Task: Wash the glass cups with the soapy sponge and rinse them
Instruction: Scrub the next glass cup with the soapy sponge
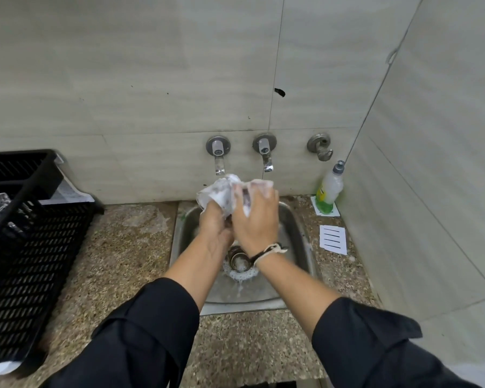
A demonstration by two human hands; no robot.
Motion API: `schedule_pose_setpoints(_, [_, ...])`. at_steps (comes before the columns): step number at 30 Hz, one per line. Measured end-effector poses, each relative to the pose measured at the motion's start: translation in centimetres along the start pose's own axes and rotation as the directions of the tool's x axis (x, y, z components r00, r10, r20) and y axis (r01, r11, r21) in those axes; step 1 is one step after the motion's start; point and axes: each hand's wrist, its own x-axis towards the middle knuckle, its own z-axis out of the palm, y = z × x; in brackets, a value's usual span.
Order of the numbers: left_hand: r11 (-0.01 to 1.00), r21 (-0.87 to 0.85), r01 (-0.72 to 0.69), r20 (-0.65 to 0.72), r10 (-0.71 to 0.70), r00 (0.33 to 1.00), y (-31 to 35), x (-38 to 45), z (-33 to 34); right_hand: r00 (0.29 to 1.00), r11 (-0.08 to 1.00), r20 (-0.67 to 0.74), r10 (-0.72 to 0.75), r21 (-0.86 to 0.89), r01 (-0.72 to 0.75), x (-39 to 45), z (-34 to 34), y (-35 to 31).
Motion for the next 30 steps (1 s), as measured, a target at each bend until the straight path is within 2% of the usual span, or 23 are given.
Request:
schedule_pose_setpoints(1, [1.000,-0.028,0.002,0.038,-0.001,0.999,0.0,0.0,0.0,0.994,0.998,0.100,0.039,0.046,-0.043,-0.9,0.5,0.4])
schedule_pose_setpoints(2, [0.999,-0.051,0.017,0.063,-0.014,0.998,0.0,-0.3,-0.1,0.975,0.974,0.183,0.128,0.164,-0.159,-1.6,0.7,0.6])
schedule_pose_setpoints(4, [0.996,-0.071,0.054,0.066,-0.049,0.997,-0.3,-0.7,-0.3,0.905,0.813,0.276,0.322,0.409,-0.414,-1.6,0.8,0.5])
schedule_pose_setpoints(5, [0.997,-0.069,0.047,0.043,-0.044,0.998,-0.5,-0.8,-0.3,0.888,0.758,0.273,0.369,0.465,-0.458,-1.4,1.0,0.7])
schedule_pose_setpoints(9, [0.994,-0.086,-0.069,-0.100,0.060,0.993,-1.0,-1.8,0.0,0.816,0.649,0.319,0.482,0.495,-0.577,-0.2,1.7,0.7])
schedule_pose_setpoints(10, [0.993,-0.085,-0.082,-0.123,0.071,0.990,-1.2,-1.7,0.0,0.785,0.590,0.341,0.517,0.523,-0.615,0.2,1.6,0.3])
schedule_pose_setpoints(12, [0.996,-0.067,-0.067,-0.186,0.053,0.981,-1.5,-1.6,-0.2,0.660,0.343,0.431,0.615,0.608,-0.717,1.2,0.8,-0.8])
schedule_pose_setpoints(14, [0.996,-0.054,-0.073,-0.213,0.060,0.975,-1.9,-1.1,-0.7,0.576,0.103,0.534,0.619,0.672,-0.733,1.5,0.2,-1.2])
schedule_pose_setpoints(15, [0.997,-0.032,-0.075,-0.228,0.065,0.972,-2.0,-1.2,-0.7,0.558,0.041,0.545,0.627,0.692,-0.721,1.4,0.0,-1.4])
schedule_pose_setpoints(18, [0.993,0.026,-0.111,-0.233,0.114,0.966,-2.6,-1.7,-0.5,0.546,-0.028,0.504,0.669,0.752,-0.659,0.6,0.5,-1.4])
schedule_pose_setpoints(20, [0.990,0.073,-0.124,-0.243,0.139,0.960,-3.0,-2.1,-0.4,0.540,0.000,0.453,0.709,0.766,-0.643,0.7,1.0,-1.4])
schedule_pose_setpoints(22, [0.979,0.149,-0.142,-0.229,0.174,0.958,-3.1,-2.0,-0.6,0.564,0.086,0.393,0.726,0.762,-0.642,1.1,1.1,-0.6])
schedule_pose_setpoints(25, [0.905,0.325,-0.275,-0.113,0.325,0.939,-2.4,-1.0,-2.0,0.641,0.334,0.268,0.719,0.675,-0.657,1.6,0.9,1.2])
schedule_pose_setpoints(27, [0.764,0.512,-0.393,0.034,0.440,0.898,-1.9,-0.9,-2.5,0.685,0.468,0.278,0.674,0.557,-0.686,1.8,0.5,1.8])
schedule_pose_setpoints(28, [0.651,0.619,-0.440,0.098,0.492,0.865,-1.7,-1.2,-2.6,0.730,0.587,0.265,0.631,0.453,-0.671,1.6,0.3,1.8])
schedule_pose_setpoints(29, [0.531,0.700,-0.477,0.148,0.545,0.825,-1.4,-1.6,-2.5,0.811,0.746,0.226,0.539,0.318,-0.585,1.4,0.2,1.8])
schedule_pose_setpoints(30, [0.424,0.746,-0.513,0.193,0.600,0.777,-0.9,-2.0,-2.4,0.897,0.880,0.178,0.404,0.193,-0.434,1.0,0.3,1.7])
